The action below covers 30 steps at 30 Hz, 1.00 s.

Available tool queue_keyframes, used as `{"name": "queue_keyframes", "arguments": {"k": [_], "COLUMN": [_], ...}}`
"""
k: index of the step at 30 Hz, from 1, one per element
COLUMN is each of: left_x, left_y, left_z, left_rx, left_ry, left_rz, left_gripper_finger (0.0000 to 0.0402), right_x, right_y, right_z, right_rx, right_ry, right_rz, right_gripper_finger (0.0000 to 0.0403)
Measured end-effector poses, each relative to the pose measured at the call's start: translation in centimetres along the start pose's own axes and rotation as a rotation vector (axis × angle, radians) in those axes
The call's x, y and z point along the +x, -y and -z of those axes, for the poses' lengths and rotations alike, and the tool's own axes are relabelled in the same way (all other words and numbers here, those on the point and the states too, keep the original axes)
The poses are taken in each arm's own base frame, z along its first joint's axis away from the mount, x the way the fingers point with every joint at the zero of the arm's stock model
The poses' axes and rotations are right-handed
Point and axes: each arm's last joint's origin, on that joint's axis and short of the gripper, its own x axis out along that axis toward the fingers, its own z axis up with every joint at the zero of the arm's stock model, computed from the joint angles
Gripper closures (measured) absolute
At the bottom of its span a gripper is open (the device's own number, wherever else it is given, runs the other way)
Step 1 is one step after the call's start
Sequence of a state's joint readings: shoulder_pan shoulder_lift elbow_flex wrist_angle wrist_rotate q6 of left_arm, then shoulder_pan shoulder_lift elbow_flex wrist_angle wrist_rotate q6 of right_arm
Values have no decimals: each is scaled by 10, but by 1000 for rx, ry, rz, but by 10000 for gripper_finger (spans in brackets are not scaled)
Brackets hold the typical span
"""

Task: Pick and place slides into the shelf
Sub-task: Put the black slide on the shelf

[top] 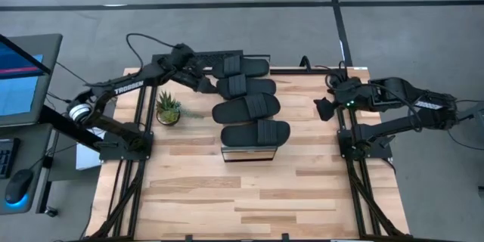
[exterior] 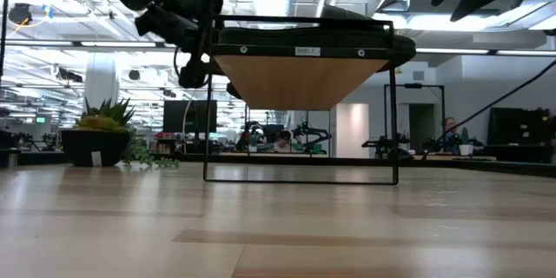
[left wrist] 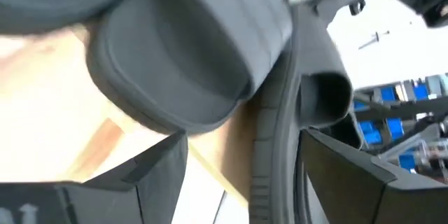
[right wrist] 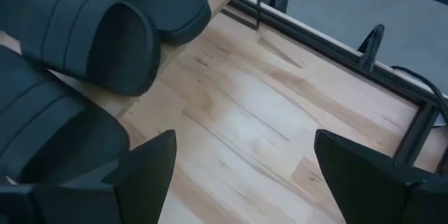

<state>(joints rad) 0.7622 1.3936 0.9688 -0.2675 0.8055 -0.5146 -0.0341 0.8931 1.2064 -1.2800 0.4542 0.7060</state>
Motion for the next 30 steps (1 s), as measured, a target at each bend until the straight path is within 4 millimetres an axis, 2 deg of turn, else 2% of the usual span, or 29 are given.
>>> {"name": "queue_keyframes", "arguments": {"k": [7, 10, 14, 18, 23, 27, 30], "left_x": [-33, -47, -70, -97, -136, -163, -181], "left_y": [21, 40, 76, 116, 155, 173, 179], "left_z": [-11, -11, -7, 13, 50, 78, 93], "left_rx": [68, 131, 251, 426, 653, 764, 766], "left_ry": [172, 246, 358, 441, 535, 608, 685], "left_rz": [48, 95, 204, 314, 422, 479, 490], "left_gripper_finger": [136, 136, 136, 136, 136, 136, 136], "right_x": [14, 23, 38, 54, 72, 91, 106], "right_y": [-14, -20, -29, -36, -53, -62, -67], "right_z": [-9, -14, -23, -26, -24, -24, -25], "right_rx": [3, 32, 54, 37, -25, -39, -57], "right_ry": [33, 61, 97, 72, 27, -13, -51], "right_rz": [44, 78, 127, 180, 193, 228, 267], "right_gripper_finger": [72, 73, 77, 77, 79, 96, 141]}}
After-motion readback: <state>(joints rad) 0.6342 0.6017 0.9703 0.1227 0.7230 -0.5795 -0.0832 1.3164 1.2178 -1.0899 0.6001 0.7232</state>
